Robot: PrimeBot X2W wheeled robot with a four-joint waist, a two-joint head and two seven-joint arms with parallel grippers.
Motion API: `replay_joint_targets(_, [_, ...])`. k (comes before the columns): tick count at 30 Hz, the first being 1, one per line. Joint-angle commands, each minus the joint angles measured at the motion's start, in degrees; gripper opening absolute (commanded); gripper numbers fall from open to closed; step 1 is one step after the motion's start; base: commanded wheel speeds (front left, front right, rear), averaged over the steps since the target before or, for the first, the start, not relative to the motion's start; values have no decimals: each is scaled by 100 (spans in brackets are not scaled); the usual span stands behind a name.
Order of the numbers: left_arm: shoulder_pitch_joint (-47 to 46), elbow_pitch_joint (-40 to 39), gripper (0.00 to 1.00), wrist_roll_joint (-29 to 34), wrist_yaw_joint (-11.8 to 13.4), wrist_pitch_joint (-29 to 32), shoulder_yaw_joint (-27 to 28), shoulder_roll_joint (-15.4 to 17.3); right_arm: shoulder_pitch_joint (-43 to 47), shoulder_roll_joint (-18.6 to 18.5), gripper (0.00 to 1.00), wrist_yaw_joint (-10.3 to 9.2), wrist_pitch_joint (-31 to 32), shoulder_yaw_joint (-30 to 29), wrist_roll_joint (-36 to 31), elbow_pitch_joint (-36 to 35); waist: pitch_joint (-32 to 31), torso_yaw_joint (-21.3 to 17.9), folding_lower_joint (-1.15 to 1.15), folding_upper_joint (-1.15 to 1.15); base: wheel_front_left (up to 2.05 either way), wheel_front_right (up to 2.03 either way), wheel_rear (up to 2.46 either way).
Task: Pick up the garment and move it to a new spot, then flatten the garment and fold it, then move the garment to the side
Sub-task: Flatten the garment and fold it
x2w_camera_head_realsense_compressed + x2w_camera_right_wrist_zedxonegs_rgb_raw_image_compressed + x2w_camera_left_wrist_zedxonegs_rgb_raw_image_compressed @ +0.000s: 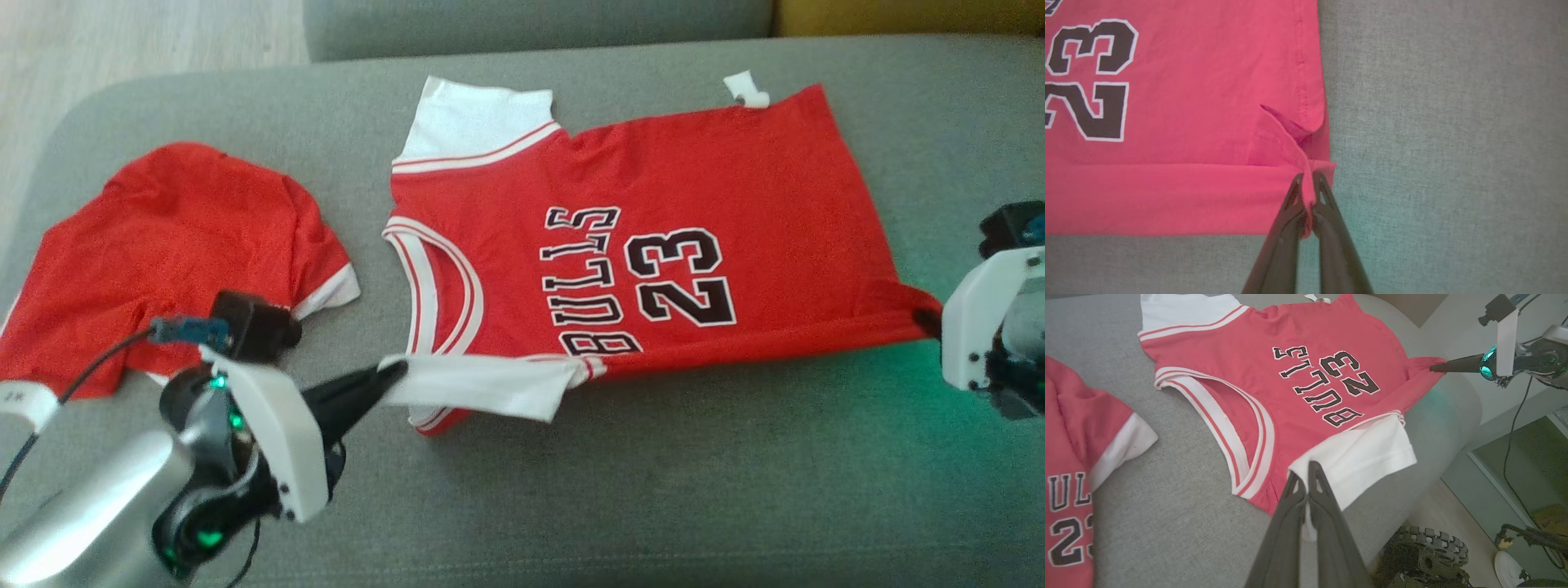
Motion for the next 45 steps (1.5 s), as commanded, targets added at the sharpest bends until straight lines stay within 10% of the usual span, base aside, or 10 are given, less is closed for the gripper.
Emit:
replay_joint_targets(1, [-421, -63, 0, 85, -26, -58, 336, 163, -119, -95, 0, 20, 12, -59, -58, -35, 132, 42, 0, 0, 0, 0, 0])
replay_joint_targets(19, [-1654, 1376, 0, 611, -212, -478, 65, -449, -1106, 326, 0, 20, -114, -220, -498, 646, 862, 122, 0, 0, 0, 0, 0])
replay_joint_targets(20, [-1696, 1433, 0, 629, -216, -518, 36, -484, -1141, 343, 72, 20, -205, -218, -545, 677, 868, 124, 0, 0, 0, 0, 0])
replay_joint_targets(21, [-1734, 1489, 0, 652, -219, -572, 12, -518, -1163, 383, 100, 20, -241, -242, -552, 752, 867, 126, 0, 0, 0, 0, 0])
replay_joint_targets(22, [-1769, 1553, 25, 688, -221, -643, -1, -550, -1183, 423, 100, 20, -306, -228, -575, 762, 861, 126, 0, 0, 0, 0, 0])
replay_joint_targets(23, [-1801, 1629, 86, 742, -221, -727, -6, -580, -1216, 449, 100, 20, -413, -256, -592, 799, 851, 123, 0, 0, 0, 0, 0])
replay_joint_targets(24, [-1825, 1714, 100, 793, -212, -814, -4, -616, -1252, 475, 100, 20, -547, -291, -619, 848, 835, 116, 0, 0, 0, 0, 0])
replay_joint_targets(39, [-1086, 2297, 100, 322, 638, -2913, 1238, -1798, -719, 1050, 100, 20, -4248, -1028, -984, 836, 136, 18, 0, 0, 0, 0, 0])
replay_joint_targets(45, [-330, 1843, 100, 985, 948, -2972, 1910, -2273, -74, 1251, 100, 20, -4660, -1398, -1466, 437, -160, -40, 0, 0, 0, 0, 0])
